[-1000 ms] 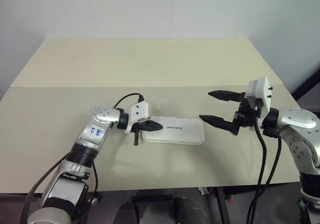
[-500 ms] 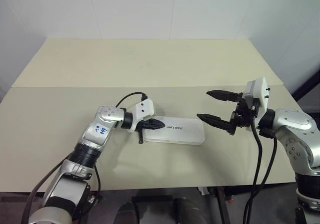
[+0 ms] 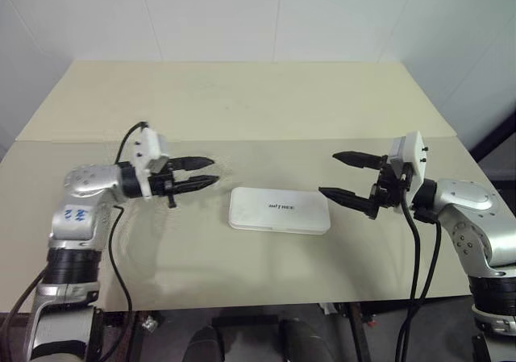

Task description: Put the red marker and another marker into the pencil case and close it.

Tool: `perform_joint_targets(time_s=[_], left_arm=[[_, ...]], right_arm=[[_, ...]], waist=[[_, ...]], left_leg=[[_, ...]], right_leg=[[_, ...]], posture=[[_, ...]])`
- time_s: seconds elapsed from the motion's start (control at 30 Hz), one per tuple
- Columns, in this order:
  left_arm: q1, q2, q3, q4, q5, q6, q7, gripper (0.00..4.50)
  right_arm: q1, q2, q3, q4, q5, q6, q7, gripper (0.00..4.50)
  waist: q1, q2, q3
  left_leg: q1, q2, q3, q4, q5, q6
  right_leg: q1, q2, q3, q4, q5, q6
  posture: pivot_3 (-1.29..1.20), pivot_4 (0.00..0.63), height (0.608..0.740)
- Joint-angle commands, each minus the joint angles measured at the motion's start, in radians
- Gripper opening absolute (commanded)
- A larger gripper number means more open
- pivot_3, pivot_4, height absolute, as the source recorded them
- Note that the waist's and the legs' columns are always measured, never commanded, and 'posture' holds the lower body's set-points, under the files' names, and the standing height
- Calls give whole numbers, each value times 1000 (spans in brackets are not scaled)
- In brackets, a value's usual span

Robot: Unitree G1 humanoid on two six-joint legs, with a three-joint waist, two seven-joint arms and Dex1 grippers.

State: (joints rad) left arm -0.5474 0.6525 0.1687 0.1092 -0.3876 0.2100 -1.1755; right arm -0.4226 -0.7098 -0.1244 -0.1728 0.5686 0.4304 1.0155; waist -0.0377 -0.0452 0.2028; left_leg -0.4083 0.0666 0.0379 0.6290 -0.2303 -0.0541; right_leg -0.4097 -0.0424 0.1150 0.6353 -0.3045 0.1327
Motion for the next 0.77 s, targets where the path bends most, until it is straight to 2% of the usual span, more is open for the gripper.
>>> perform_joint_targets(time_s=[0.03,0.17,0.57,0.77], left_arm=[[29,41,73,14,-9,-116,0,3180],[63,61,97,24,-20,-122,27,4462],[58,57,38,15,-21,-86,29,4462],[40,34,18,-4,-30,-76,47,4462]], right_arm=[[-4,-30,-18,-12,7,-16,40,4500],[-22,-38,-22,21,-16,-43,53,4500],[-5,-28,-9,24,-49,-89,41,4500],[-52,-11,-3,54,-68,-101,24,4500]], waist=[[3,0,0],[4,0,0],[4,0,0],[1,0,0]], left_leg=[[0,0,0,0,0,0],[0,0,0,0,0,0],[0,0,0,-1,0,0],[0,0,1,0,0,0]], right_leg=[[0,0,0,0,0,0],[0,0,0,0,0,0],[0,0,0,0,0,0],[0,0,0,0,0,0]], posture=[[0,150,740],[0,150,740],[0,150,740],[0,150,740]])
